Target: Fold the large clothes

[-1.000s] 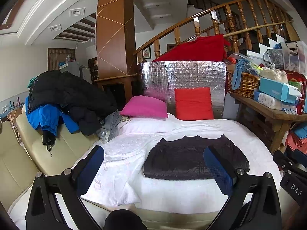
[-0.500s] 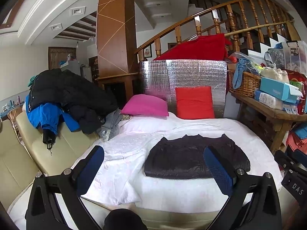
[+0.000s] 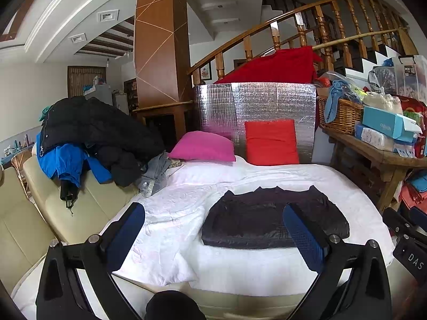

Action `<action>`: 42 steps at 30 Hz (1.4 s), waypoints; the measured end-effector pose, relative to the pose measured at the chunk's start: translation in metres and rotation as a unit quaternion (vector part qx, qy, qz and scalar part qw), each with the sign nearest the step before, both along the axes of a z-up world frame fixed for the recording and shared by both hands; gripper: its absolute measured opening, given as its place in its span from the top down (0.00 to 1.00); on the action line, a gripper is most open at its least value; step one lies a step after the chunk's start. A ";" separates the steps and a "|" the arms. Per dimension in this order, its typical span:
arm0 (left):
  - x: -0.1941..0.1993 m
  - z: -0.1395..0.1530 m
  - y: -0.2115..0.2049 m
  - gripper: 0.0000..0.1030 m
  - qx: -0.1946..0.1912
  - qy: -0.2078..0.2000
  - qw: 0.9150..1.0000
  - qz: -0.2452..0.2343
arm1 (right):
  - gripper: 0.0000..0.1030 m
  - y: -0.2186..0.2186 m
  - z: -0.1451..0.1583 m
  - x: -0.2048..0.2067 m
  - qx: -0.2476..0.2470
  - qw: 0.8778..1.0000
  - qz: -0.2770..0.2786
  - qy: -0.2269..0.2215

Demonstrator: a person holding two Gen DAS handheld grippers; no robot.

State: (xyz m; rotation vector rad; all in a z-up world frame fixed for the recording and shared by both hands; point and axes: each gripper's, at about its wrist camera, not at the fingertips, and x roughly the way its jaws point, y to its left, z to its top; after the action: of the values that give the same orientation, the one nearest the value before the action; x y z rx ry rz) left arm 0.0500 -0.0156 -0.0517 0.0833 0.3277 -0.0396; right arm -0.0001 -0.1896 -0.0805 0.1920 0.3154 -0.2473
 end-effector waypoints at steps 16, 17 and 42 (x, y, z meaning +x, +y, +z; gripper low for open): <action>0.000 0.000 0.004 0.00 0.001 -0.003 1.000 -0.001 | 0.22 0.009 0.003 -0.001 -0.003 1.000 -0.008 -0.007; 0.000 0.000 0.003 0.00 0.001 -0.004 1.000 0.001 | 0.22 0.010 0.004 -0.001 -0.003 1.000 -0.009 -0.008; 0.041 -0.010 0.003 0.00 0.004 0.027 1.000 0.005 | 0.22 0.004 0.002 0.041 0.008 1.000 -0.014 0.013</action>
State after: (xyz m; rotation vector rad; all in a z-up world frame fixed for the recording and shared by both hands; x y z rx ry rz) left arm 0.0912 -0.0122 -0.0619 0.0881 0.3819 -0.0316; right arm 0.0411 -0.1856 -0.0784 0.2102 0.3398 -0.2760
